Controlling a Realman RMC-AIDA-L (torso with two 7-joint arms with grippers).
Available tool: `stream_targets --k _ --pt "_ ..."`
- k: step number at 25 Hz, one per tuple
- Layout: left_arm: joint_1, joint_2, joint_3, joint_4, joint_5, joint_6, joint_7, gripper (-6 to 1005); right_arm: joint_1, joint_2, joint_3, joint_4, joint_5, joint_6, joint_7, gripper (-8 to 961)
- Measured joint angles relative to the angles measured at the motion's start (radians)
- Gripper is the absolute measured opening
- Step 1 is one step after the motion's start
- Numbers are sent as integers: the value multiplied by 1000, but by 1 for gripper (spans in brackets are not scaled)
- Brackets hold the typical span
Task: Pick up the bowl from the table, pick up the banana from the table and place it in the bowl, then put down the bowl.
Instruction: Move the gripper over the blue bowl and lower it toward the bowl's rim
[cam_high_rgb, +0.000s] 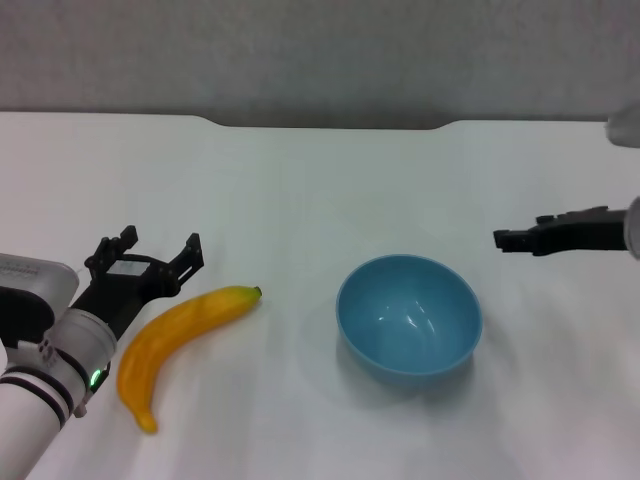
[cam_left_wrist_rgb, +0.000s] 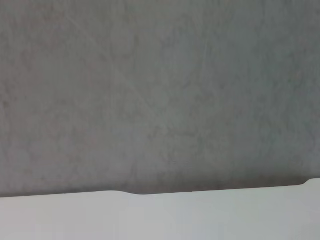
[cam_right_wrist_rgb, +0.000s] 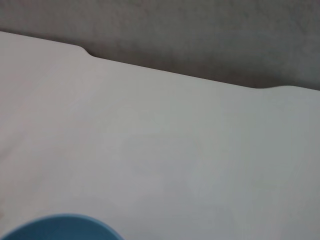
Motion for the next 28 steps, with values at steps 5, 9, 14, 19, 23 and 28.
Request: stream_targets --k 5,9,14,19,23,28 --pt "-3 0 0 1 1 -2 1 908 66 -4 11 11 -92 -85 58 704" --pt "-6 0 0 1 2 -3 2 908 102 4 -21 26 -140 -105 108 703" --pt "-9 0 0 1 2 -3 10 908 125 7 -73 73 -117 -102 178 703" --pt "-9 0 0 1 2 -3 16 908 147 7 -109 147 -29 -99 176 702" --pt "-9 0 0 1 2 -3 16 908 146 9 -150 175 9 -98 176 701" --pt "-9 -1 -12 1 0 -3 16 908 147 7 -155 210 8 -97 176 683"
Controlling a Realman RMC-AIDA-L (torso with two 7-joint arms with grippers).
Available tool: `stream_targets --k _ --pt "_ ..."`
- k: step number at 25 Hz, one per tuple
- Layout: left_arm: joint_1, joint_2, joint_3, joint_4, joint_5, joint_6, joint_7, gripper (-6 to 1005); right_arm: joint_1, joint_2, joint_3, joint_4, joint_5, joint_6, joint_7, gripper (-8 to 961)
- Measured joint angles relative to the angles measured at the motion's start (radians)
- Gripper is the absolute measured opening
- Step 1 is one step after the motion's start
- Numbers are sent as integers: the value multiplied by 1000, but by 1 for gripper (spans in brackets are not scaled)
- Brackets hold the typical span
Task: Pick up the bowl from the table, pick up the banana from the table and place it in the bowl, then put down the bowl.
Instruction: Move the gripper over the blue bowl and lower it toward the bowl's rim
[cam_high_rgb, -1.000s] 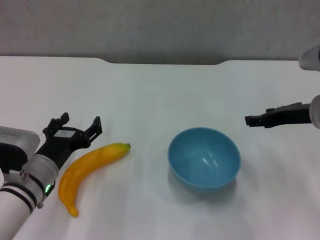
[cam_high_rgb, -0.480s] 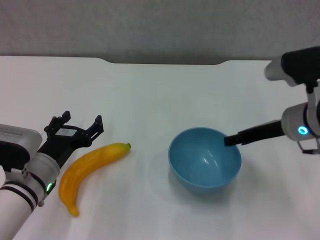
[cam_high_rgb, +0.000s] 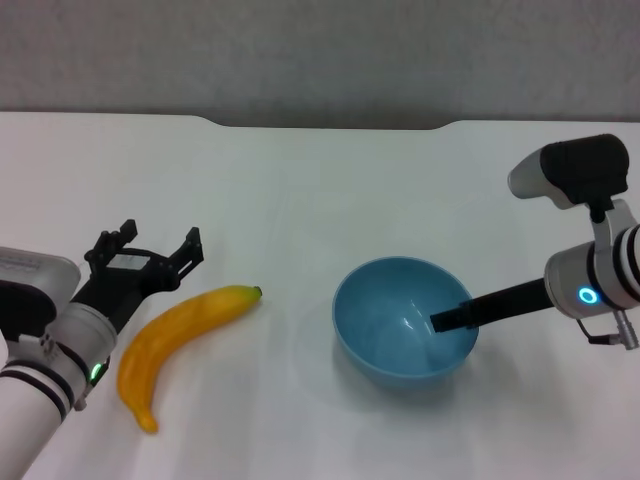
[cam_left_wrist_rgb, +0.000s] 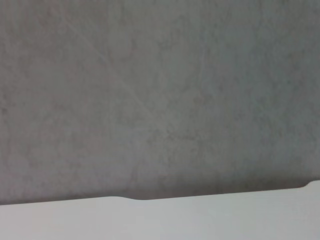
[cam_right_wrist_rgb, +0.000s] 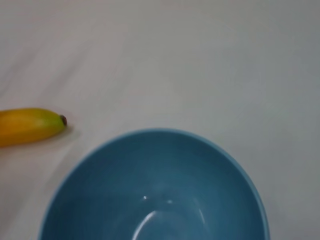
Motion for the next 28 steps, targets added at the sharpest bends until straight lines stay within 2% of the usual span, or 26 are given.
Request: stream_targets --k 18,20,25,28 --pt "3 -3 -6 0 0 -2 0 909 -8 5 -32 43 15 117 -9 602" --pt "3 -4 -6 0 0 -2 0 909 -8 6 -50 47 29 126 -9 394" --pt "4 -5 -6 0 0 -2 0 909 -8 6 -75 59 47 150 -9 267" --pt "4 -5 -6 0 0 -2 0 909 -7 6 -79 64 48 152 -9 256"
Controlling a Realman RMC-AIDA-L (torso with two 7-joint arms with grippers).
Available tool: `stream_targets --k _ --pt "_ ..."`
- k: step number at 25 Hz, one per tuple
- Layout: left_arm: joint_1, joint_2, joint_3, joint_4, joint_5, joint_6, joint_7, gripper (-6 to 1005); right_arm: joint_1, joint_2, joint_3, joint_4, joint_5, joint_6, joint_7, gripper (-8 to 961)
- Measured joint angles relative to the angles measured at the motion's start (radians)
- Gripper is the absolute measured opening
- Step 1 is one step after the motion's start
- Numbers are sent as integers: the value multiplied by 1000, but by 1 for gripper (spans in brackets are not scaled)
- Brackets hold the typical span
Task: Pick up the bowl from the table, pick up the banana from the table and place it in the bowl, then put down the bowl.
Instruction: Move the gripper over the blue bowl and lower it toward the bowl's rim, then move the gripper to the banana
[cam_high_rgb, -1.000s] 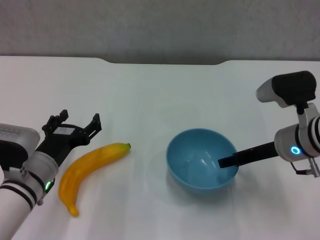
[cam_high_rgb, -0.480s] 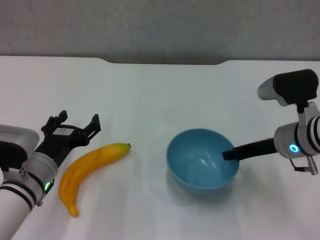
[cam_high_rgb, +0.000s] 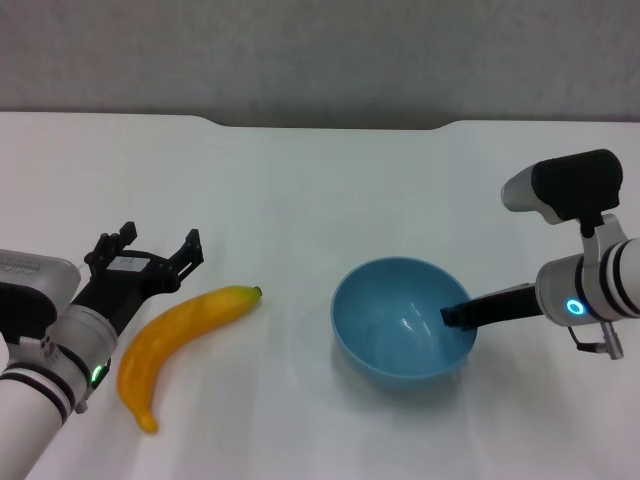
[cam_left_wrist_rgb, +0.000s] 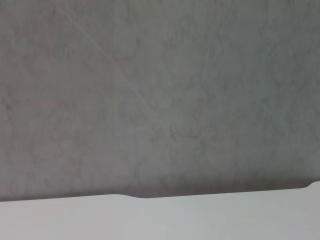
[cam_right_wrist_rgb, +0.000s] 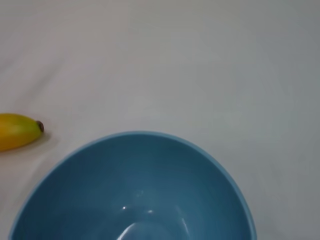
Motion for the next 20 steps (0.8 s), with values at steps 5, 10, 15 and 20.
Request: stream_targets --k 5,10,15,20 --pt "-2 0 0 0 0 -10 0 909 0 -1 -3 4 -5 6 -2 236" --pt "-4 0 -1 -5 0 -36 0 909 -18 -3 -5 5 -5 37 -3 188" --pt "-4 2 -1 -17 0 -46 0 909 -26 -3 -5 4 -3 54 -3 51" --pt "0 41 -12 -144 2 -222 16 909 -79 -6 5 -42 -3 65 -3 36"
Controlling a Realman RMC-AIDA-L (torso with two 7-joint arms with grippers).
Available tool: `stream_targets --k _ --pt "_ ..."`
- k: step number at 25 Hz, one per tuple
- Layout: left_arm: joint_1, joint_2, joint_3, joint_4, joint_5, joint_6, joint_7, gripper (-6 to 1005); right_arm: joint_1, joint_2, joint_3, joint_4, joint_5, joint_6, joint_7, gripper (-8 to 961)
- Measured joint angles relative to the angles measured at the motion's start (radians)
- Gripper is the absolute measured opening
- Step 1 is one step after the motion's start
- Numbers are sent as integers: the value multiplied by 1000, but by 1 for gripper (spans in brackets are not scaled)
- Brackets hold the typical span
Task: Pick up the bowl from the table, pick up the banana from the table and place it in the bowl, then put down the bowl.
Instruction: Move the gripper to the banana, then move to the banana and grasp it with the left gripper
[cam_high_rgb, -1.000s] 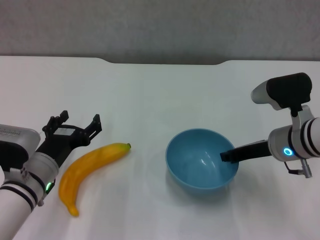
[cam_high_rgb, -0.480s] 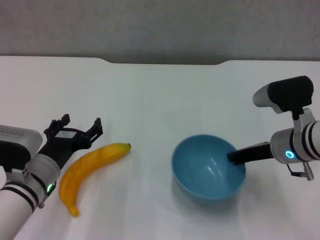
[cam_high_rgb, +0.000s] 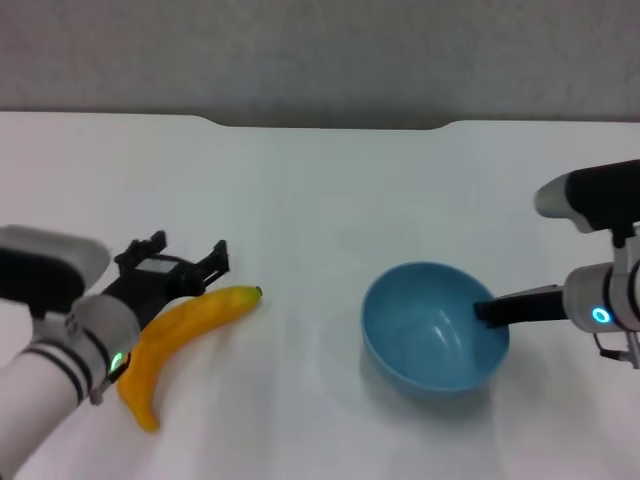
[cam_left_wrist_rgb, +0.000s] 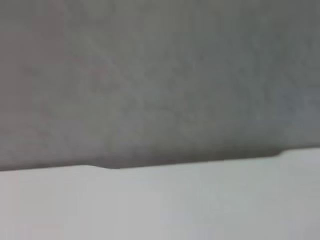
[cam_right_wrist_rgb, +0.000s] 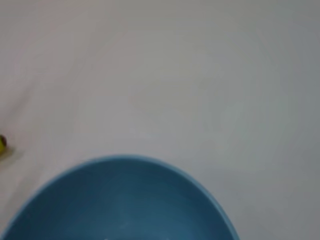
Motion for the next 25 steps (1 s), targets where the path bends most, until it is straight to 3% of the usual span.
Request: stream_targets --k 3,6,11,14,18,25 --pt "8 43 -52 -155 0 -212 37 909 -39 -2 14 -59 0 -6 0 35" --pt "25 53 -144 -292 1 -409 117 909 -56 -2 17 -82 0 -6 0 36" --pt "41 29 -297 -443 2 -713 373 909 -60 -2 17 -89 0 -5 0 36" --pt "43 -6 -415 -465 -1 -852 491 909 -67 -2 16 -107 0 -8 0 36" --pt "36 -35 -559 -448 -9 -1013 628 909 -85 -2 14 -144 1 -9 0 36" --pt "24 -40 -650 -410 -12 -1127 702 909 -145 -1 23 -236 4 -11 0 36"
